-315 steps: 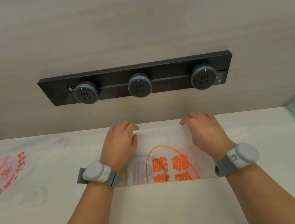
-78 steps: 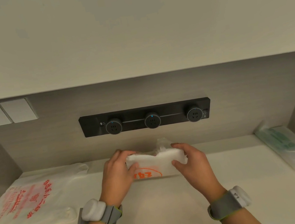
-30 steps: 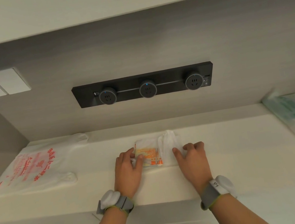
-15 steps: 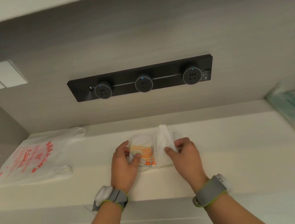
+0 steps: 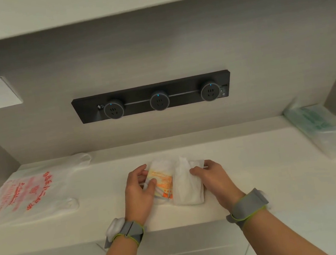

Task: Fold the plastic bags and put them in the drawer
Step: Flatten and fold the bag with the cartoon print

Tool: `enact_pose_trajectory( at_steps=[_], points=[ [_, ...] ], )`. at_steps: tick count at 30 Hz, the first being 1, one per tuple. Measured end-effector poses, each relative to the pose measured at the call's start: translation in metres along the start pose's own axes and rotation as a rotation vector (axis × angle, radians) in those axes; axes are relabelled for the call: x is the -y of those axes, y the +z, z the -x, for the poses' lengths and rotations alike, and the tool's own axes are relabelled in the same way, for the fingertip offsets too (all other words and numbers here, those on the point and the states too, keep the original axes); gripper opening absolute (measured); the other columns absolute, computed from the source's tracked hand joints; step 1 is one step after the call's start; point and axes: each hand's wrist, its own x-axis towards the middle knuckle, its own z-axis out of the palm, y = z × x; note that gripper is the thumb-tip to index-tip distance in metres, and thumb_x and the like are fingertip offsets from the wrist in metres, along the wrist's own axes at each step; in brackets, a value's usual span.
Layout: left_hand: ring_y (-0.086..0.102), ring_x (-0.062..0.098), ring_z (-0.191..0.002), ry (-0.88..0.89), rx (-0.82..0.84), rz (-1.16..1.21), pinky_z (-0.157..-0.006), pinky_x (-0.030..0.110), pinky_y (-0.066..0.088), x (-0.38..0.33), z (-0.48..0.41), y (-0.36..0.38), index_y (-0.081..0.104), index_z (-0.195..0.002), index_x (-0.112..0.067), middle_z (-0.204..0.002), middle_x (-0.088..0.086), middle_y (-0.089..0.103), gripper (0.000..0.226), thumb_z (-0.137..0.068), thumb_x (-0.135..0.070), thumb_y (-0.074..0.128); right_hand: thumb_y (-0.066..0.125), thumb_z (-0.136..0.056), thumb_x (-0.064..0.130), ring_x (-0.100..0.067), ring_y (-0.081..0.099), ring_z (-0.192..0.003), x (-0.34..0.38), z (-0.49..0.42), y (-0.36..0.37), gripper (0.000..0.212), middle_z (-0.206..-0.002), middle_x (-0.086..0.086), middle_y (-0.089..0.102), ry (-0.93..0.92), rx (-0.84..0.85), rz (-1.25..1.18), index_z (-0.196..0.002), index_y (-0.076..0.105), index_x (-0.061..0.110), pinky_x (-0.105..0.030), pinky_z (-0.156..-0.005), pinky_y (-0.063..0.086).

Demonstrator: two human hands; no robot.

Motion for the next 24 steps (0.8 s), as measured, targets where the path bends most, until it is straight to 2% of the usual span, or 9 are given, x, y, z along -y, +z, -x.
enact_pose_trajectory(
  at_steps=[2, 4, 7, 9, 14, 17, 21, 24],
  points=[
    [0.060, -0.003, -0.096, -0.002, 0.005, 0.026, -0.078, 0.009, 0.044, 0.001, 0.000, -0.002, 0.060, -0.123, -0.020, -0.112, -0.002, 0.066, 0.041, -0.088, -0.001, 0.070, 0.063, -0.087, 0.016, -0.025, 0.069, -0.093, -0.001, 0.004, -0.001, 0.025, -0.105, -0.007, 0.071, 0.005, 0.008, 0.020, -0.111, 0.063, 0.011, -0.033, -0.071, 0.054],
    [0.062, 0.005, -0.099, -0.007, 0.020, 0.066, -0.082, 0.016, 0.046, 0.002, -0.001, -0.006, 0.063, -0.118, -0.019, -0.113, -0.001, 0.068, 0.036, -0.088, -0.002, 0.071, 0.061, -0.087, 0.013, -0.027, 0.069, -0.091, -0.001, 0.010, -0.002, 0.024, -0.103, -0.010, 0.071, 0.008, 0.015, 0.041, -0.110, 0.064, 0.010, -0.034, -0.067, 0.055],
    [0.065, 0.010, -0.097, -0.051, 0.021, 0.205, -0.093, 0.031, 0.052, 0.002, -0.003, -0.011, 0.068, -0.111, -0.018, -0.113, -0.001, 0.071, 0.029, -0.087, -0.002, 0.072, 0.058, -0.087, 0.008, -0.032, 0.070, -0.091, -0.005, 0.016, -0.004, 0.024, -0.104, -0.016, 0.071, -0.003, 0.026, 0.032, -0.109, 0.065, 0.009, -0.044, -0.074, 0.059],
    [0.066, 0.007, -0.097, -0.110, 0.018, 0.357, -0.095, 0.033, 0.051, -0.001, -0.002, -0.011, 0.070, -0.109, -0.018, -0.111, -0.001, 0.072, 0.029, -0.087, 0.000, 0.072, 0.057, -0.086, 0.006, -0.033, 0.068, -0.088, -0.007, 0.022, -0.008, 0.025, -0.107, -0.021, 0.070, -0.016, 0.023, -0.013, -0.109, 0.066, 0.009, -0.043, -0.074, 0.058],
    [0.062, 0.024, -0.116, -0.297, 0.059, 0.727, -0.101, 0.040, 0.048, -0.010, 0.002, 0.004, 0.066, -0.120, -0.014, -0.116, 0.006, 0.066, 0.033, -0.089, -0.005, 0.069, 0.055, -0.089, 0.003, -0.030, 0.071, -0.092, -0.007, 0.037, -0.024, 0.028, -0.106, -0.014, 0.073, -0.051, -0.029, -0.171, -0.113, 0.065, 0.010, -0.036, -0.070, 0.058],
    [0.062, 0.031, -0.121, -0.348, 0.147, 0.805, -0.107, 0.051, 0.046, -0.019, 0.004, 0.021, 0.060, -0.131, -0.008, -0.131, 0.017, 0.063, 0.040, -0.091, -0.007, 0.066, 0.055, -0.090, 0.003, -0.029, 0.071, -0.095, -0.008, 0.042, -0.036, 0.028, -0.107, -0.012, 0.074, -0.060, -0.059, -0.281, -0.115, 0.065, 0.010, -0.034, -0.073, 0.056],
    [0.060, 0.037, -0.124, -0.343, 0.238, 0.844, -0.110, 0.058, 0.041, -0.031, 0.005, 0.043, 0.053, -0.136, -0.001, -0.132, 0.021, 0.063, 0.044, -0.093, -0.007, 0.062, 0.056, -0.089, 0.004, -0.028, 0.069, -0.095, -0.010, 0.042, -0.058, 0.029, -0.111, -0.015, 0.072, -0.052, -0.097, -0.389, -0.115, 0.066, 0.009, -0.038, -0.080, 0.055],
    [0.059, 0.041, -0.123, -0.373, 0.263, 0.849, -0.107, 0.059, 0.043, -0.044, 0.005, 0.063, 0.055, -0.134, -0.001, -0.132, 0.023, 0.063, 0.043, -0.093, -0.009, 0.063, 0.056, -0.089, 0.003, -0.029, 0.068, -0.098, -0.012, 0.040, -0.079, 0.029, -0.113, -0.016, 0.072, -0.050, -0.121, -0.454, -0.116, 0.066, 0.007, -0.039, -0.082, 0.053]
  ],
)
